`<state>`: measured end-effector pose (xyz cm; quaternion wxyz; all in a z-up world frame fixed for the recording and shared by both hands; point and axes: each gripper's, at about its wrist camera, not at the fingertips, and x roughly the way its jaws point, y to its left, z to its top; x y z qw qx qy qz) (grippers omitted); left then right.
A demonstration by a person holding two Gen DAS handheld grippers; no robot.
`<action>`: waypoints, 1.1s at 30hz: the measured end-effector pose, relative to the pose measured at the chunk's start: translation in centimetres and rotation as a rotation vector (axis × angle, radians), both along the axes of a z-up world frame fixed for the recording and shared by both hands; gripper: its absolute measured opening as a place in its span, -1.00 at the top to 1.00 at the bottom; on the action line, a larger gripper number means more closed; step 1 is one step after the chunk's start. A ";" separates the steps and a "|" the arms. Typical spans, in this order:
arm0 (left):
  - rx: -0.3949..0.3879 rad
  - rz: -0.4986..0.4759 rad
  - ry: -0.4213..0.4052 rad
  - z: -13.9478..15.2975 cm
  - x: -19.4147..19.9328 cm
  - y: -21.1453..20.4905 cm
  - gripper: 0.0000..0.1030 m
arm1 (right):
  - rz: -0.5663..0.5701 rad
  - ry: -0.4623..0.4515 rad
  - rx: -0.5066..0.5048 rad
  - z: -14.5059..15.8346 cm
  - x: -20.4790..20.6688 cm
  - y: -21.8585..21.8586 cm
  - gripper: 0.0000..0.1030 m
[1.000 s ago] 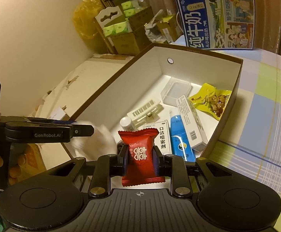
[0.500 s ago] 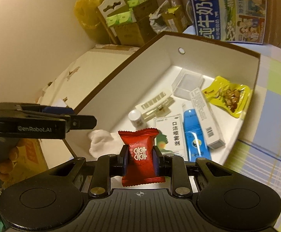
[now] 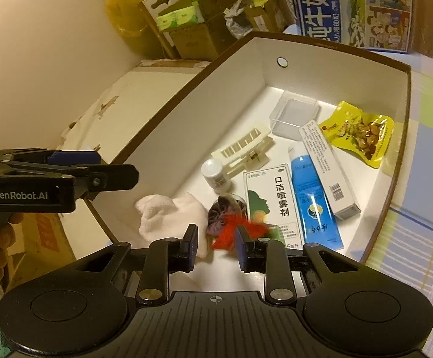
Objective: Organize objects
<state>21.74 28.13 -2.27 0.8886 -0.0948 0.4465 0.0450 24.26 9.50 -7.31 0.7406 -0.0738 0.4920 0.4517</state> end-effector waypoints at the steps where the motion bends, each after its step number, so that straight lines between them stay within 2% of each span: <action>1: 0.000 0.001 -0.001 0.0 -0.1 0.1 -0.44 | -0.001 -0.001 -0.002 0.1 -0.1 0.0 0.52; 8: -0.002 -0.010 -0.014 0.5 -0.6 0.0 -0.51 | -0.036 -0.009 -0.028 0.8 -0.6 -0.9 0.49; 17: 0.007 -0.040 -0.022 1.2 -1.4 -1.8 -0.64 | -0.075 -0.031 -0.014 2.3 -1.4 -3.4 0.34; 20: 0.011 -0.050 -0.025 1.5 -1.8 -2.9 -0.65 | -0.079 -0.042 0.000 2.9 -1.9 -4.5 0.26; 25: 0.024 -0.046 -0.041 2.0 -2.7 -4.5 -0.84 | -0.080 -0.065 0.022 3.9 -3.0 -6.5 -0.13; 33: 0.038 -0.026 -0.058 2.6 -4.7 -7.8 -0.91 | -0.106 -0.076 0.057 5.4 -4.5 -11.5 -0.28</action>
